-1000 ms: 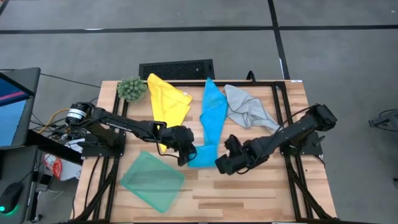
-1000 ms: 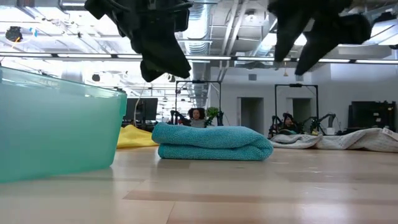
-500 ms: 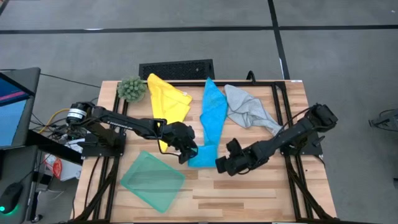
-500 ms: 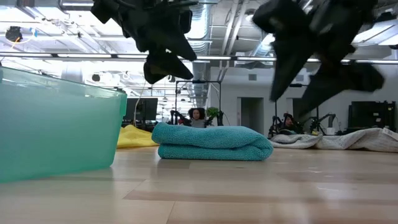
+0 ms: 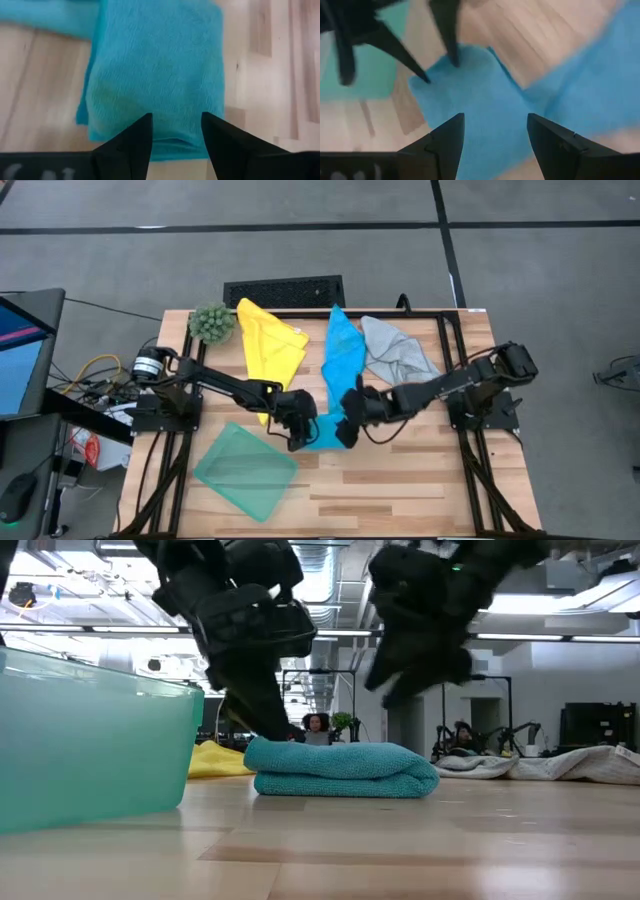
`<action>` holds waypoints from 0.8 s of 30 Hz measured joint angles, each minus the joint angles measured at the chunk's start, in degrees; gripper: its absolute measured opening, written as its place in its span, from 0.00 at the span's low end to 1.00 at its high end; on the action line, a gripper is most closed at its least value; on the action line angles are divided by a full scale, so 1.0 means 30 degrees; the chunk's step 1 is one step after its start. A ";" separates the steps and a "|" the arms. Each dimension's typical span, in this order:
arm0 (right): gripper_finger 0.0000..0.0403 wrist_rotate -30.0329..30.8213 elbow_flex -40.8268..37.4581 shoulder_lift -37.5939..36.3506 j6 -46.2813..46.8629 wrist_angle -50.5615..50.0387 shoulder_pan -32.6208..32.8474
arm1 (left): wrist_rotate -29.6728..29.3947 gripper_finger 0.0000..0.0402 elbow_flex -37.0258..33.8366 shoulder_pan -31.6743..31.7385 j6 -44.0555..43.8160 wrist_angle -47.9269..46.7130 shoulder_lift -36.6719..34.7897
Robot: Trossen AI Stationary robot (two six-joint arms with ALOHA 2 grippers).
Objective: Fold microfiber towels
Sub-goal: Put the folded blue towel into the blue bin
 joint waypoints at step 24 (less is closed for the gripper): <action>0.60 -0.6478 0.0081 0.4167 -1.2764 0.2775 -0.3823 | -0.1644 0.39 0.0109 -0.0423 -0.1786 0.1626 0.2018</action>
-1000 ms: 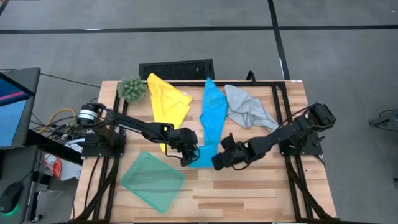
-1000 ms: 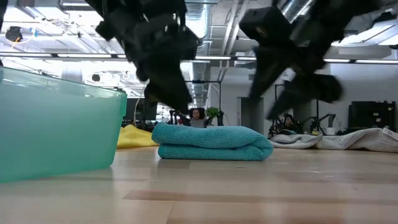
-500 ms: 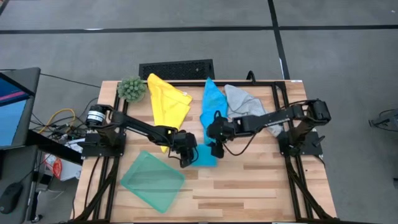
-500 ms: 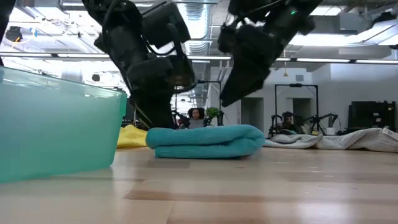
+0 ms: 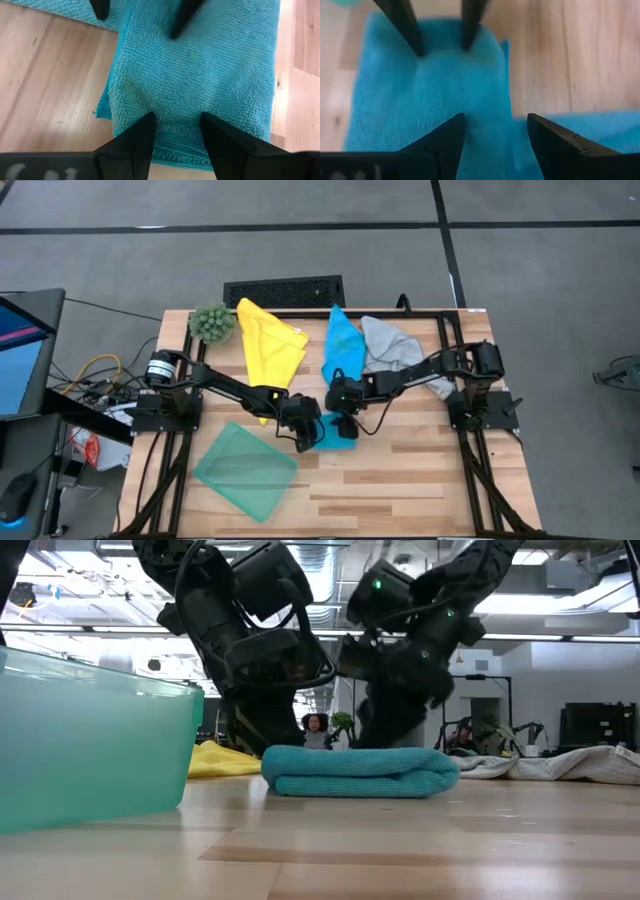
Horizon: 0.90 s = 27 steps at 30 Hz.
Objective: Fold microfiber towels
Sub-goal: Put the folded blue towel into the blue bin
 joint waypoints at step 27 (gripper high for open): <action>0.16 -0.0629 0.0124 0.1938 0.0807 0.1065 0.0698 | -0.0435 0.39 0.1717 0.0744 0.1003 -0.4287 -0.2422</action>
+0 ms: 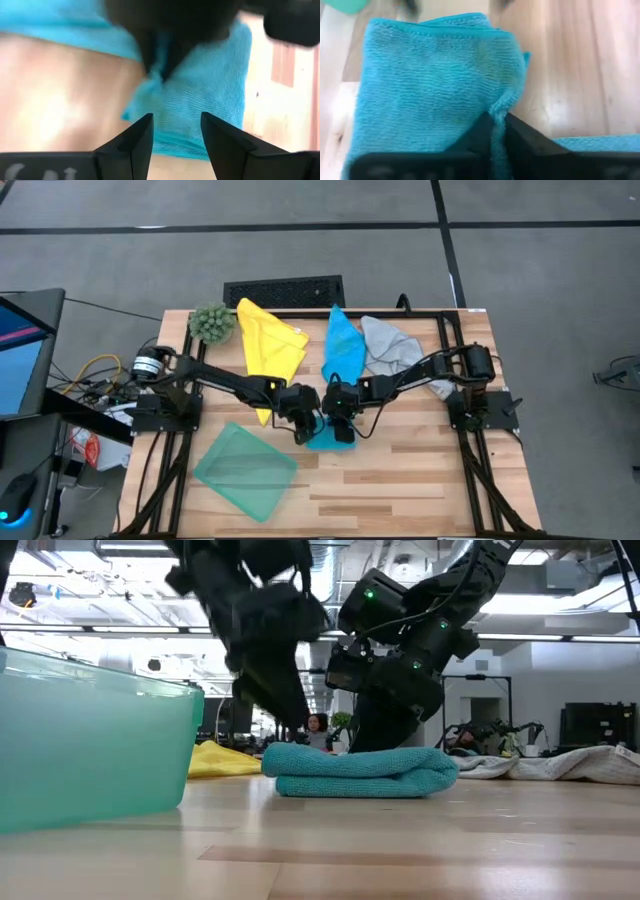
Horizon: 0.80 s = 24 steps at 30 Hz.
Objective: Fold microfiber towels
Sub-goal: Put the folded blue towel into the blue bin
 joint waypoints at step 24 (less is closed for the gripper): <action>0.01 0.0135 0.0513 -0.3561 0.6156 -0.2017 -0.0235 | -0.5281 0.39 0.0920 -0.6973 -0.9429 -0.8356 -0.7429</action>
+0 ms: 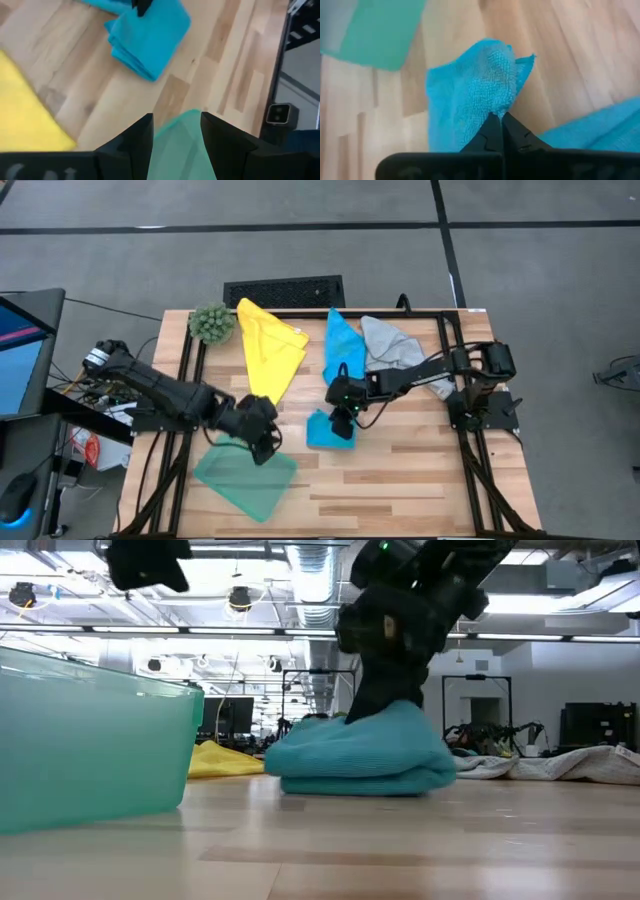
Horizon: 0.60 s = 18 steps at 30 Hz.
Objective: Fold microfiber towels
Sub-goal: Put the folded blue towel into the blue bin
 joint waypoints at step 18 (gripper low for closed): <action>0.64 0.0646 0.0050 0.1477 -0.2258 -0.0564 0.0727 | -0.1124 0.39 0.0001 -0.2242 -0.2863 -0.0678 0.2803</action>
